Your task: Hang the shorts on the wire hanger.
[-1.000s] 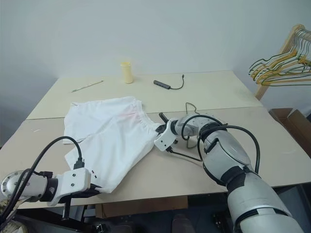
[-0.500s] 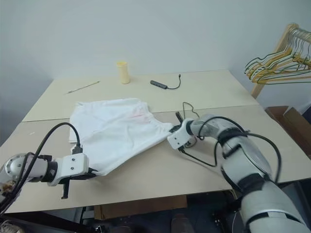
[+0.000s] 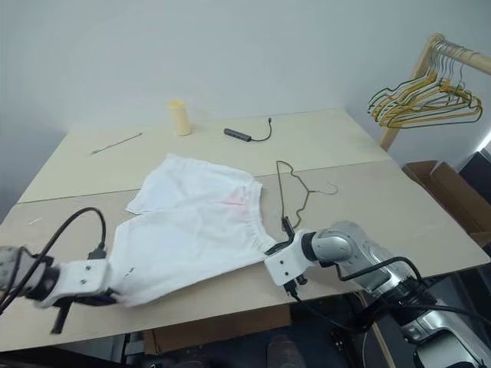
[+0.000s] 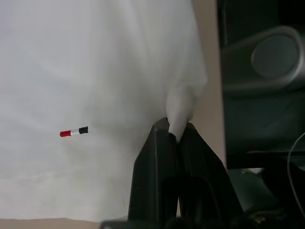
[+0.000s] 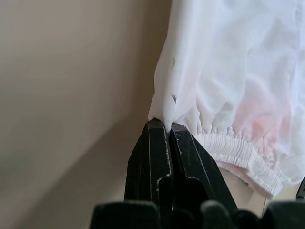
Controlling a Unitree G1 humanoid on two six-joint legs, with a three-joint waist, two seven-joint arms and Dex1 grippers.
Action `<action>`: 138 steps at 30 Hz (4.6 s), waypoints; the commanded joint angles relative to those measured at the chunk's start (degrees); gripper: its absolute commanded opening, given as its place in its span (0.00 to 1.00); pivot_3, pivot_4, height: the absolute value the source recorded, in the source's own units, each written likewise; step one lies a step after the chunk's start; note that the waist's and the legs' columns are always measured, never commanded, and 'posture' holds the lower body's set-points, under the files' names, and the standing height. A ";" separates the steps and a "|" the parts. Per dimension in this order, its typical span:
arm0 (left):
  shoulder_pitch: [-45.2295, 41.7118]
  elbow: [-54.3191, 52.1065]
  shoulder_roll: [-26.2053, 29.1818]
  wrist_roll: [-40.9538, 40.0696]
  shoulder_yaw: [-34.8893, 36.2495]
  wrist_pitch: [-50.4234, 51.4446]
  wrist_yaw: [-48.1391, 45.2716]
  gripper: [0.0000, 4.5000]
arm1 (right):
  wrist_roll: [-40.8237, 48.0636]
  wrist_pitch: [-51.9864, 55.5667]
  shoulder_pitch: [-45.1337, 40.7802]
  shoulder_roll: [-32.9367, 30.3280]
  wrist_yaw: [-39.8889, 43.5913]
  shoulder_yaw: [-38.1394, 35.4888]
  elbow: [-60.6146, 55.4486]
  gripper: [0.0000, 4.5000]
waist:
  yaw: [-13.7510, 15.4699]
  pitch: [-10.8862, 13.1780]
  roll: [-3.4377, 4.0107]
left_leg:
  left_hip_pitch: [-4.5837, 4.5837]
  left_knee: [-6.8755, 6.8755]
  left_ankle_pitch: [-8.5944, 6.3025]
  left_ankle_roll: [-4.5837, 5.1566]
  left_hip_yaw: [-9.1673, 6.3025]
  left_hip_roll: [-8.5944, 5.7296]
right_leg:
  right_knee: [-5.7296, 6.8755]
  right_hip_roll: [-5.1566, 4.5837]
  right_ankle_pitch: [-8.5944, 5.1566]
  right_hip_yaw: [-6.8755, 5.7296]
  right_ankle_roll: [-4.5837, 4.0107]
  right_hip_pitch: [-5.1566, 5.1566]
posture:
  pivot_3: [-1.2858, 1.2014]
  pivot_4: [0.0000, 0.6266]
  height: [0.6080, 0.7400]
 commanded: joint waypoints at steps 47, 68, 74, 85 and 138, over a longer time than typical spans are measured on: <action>-19.03 -11.46 -22.33 -19.63 1.51 23.01 21.24 1.00 | 11.05 54.06 0.05 15.16 -28.15 -20.52 10.17 1.00 | -0.48 -0.11 -0.22 | -0.58 0.05 0.03 -0.19 0.05 -0.12 | 0.11 0.03 0.42 0.08 -0.50 -0.61 | 0.45 0.00 1.00; -20.82 -10.67 -23.61 -20.13 -2.31 19.56 18.97 1.00 | 17.72 45.20 -22.22 23.38 -24.97 -22.42 45.19 1.00 | -4.97 -0.12 -0.19 | -0.38 0.05 0.02 -0.18 -0.07 -0.13 | -0.12 -0.01 0.40 0.04 -0.41 -0.18 | 0.44 0.00 1.00; -19.99 -10.64 -23.35 -18.92 -3.80 18.03 18.01 1.00 | 15.67 36.57 -22.03 22.74 -21.80 -19.42 49.31 1.00 | -5.41 -0.13 -0.19 | -0.29 0.05 0.03 -0.18 -0.06 -0.12 | -0.04 0.02 0.41 0.07 -0.40 -0.14 | 0.44 0.00 1.00; -20.33 -10.14 -23.23 -17.25 -5.89 16.84 17.67 1.00 | 17.48 50.27 -24.39 24.13 -17.48 -19.79 50.77 1.00 | -5.30 -0.13 -0.18 | -0.26 0.05 0.03 -0.18 -0.08 -0.12 | -0.01 0.02 0.42 0.08 -0.40 -0.13 | 0.44 0.00 1.00; -52.98 11.74 -62.99 -57.19 11.01 43.47 75.30 0.66 | 17.02 30.04 8.63 28.34 -29.25 -13.86 -14.19 0.00 | -8.24 -0.67 -0.43 | -0.59 0.53 -0.04 -0.27 -0.29 -0.25 | -0.27 -0.14 0.51 0.03 0.17 -0.04 | 0.39 0.00 1.00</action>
